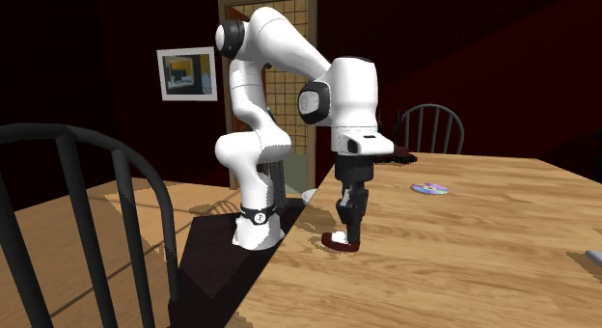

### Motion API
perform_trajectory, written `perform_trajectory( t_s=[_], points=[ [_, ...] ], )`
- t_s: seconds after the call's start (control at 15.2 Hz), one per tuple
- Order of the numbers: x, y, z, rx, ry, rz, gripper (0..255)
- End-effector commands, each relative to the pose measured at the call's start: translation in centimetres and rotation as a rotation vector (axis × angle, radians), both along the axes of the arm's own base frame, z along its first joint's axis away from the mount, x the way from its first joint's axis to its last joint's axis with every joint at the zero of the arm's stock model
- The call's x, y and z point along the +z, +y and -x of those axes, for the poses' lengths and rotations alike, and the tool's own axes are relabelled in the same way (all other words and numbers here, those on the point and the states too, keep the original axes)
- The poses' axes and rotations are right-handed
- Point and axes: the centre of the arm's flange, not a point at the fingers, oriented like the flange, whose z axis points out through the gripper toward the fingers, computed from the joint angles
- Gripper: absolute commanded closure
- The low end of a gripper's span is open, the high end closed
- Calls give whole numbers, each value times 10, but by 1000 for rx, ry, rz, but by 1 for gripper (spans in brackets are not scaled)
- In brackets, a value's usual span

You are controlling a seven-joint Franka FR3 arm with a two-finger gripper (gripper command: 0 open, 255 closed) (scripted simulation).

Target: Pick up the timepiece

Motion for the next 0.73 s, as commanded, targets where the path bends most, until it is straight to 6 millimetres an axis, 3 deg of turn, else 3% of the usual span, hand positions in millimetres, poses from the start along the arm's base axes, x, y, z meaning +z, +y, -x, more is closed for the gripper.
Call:
perform_trajectory(
  t_s=[0.0, 0.66],
  points=[
    [6, 0, 0, 0, 0, 0, 255],
    [58, 0, 0, 0, 0, 0, 255]
  ],
)
